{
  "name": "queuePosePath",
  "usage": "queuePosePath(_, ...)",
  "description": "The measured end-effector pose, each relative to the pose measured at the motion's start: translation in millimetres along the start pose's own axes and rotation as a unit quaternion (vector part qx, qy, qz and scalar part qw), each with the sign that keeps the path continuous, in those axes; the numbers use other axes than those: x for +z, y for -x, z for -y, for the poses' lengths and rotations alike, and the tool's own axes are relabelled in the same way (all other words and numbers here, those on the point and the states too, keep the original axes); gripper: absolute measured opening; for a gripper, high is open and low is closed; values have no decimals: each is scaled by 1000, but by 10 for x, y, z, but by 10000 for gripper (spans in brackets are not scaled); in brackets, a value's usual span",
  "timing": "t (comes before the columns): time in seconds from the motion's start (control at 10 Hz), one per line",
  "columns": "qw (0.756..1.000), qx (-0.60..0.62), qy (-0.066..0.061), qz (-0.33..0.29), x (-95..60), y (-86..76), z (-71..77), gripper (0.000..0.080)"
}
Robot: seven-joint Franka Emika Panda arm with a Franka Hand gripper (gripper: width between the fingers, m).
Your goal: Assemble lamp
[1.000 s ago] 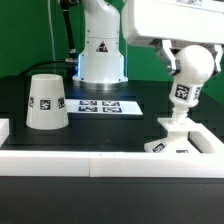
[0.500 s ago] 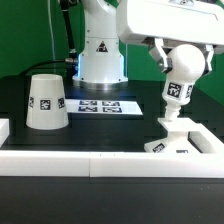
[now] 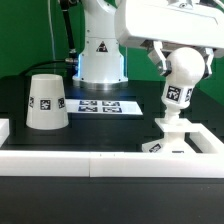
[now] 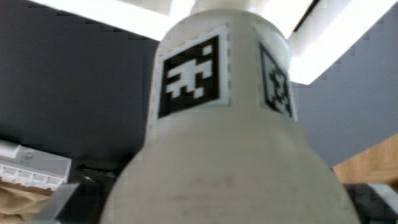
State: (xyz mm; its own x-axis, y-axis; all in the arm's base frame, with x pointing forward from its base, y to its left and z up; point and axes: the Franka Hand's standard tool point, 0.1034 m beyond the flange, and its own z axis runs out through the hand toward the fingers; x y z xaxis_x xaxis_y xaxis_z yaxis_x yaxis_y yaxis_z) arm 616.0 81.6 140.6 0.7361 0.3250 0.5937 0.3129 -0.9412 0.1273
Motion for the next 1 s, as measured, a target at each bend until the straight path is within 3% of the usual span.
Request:
queuePosePath(0.1,1000,1,7,-9,0,2,-32,580)
queuePosePath(0.8,1000,0,0,-6,12,-6,49,580)
queuePosePath(1.0,1000,1,-5,-6,17,-21,147,580)
